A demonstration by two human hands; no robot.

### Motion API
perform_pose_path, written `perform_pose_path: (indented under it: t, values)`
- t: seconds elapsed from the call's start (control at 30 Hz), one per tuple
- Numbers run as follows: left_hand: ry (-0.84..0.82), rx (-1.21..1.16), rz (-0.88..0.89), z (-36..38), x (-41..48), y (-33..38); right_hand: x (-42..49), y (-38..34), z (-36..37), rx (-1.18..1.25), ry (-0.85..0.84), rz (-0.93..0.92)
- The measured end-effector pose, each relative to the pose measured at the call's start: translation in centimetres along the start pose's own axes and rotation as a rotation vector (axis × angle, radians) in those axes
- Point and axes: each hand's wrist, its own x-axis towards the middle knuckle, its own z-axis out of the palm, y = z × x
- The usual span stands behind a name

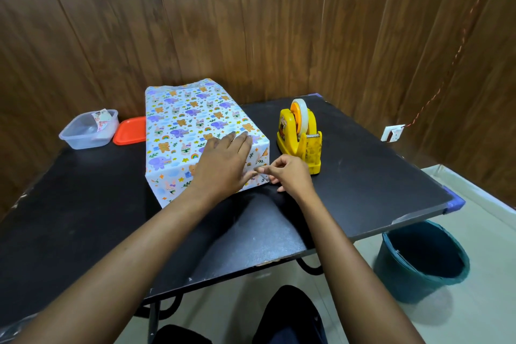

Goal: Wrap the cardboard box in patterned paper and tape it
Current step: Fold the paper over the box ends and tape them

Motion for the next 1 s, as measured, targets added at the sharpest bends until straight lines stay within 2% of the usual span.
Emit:
perform_pose_path:
  t: [0.13,0.37,0.43,0.5,0.57,0.6,0.67,0.7,0.77,0.83,1.0]
  values:
    - [0.007,-0.009,-0.015,-0.4,0.4,0.1,0.5,-0.3,0.6,-0.074,0.062,-0.032]
    - [-0.063,-0.039,0.002,-1.8,0.7,-0.2,-0.3,-0.5,-0.8,0.035,-0.003,-0.041]
    - [-0.061,-0.057,-0.013,-2.4,1.0,0.0,-0.6,-1.5,-2.0,0.001,0.063,-0.096]
    - [-0.025,-0.104,-0.03,-3.2,1.5,0.6,-0.5,-2.6,-3.5,-0.109,0.243,-0.199]
    - [0.018,-0.144,-0.024,-3.7,2.5,1.4,-0.1,-3.6,-5.1,-0.338,0.458,-0.244]
    - [0.026,-0.164,-0.019,-3.8,3.1,1.8,0.4,-3.9,-5.8,-0.453,0.507,-0.217]
    - [0.016,-0.195,0.0,-4.0,4.2,2.5,2.3,-3.8,-6.9,-0.596,0.419,-0.051]
    - [-0.002,-0.202,0.017,-3.9,4.6,2.8,3.3,-3.9,-7.2,-0.555,0.33,0.053]
    - [-0.042,-0.197,0.058,-3.6,5.2,3.4,4.9,-4.0,-7.7,-0.255,0.221,0.183]
    - [-0.057,-0.197,0.084,-3.3,5.4,3.8,5.6,-4.3,-8.0,-0.047,0.242,0.222]
    - [-0.021,-0.284,0.078,-3.7,5.0,3.3,5.4,-4.4,-8.2,0.099,0.325,0.234]
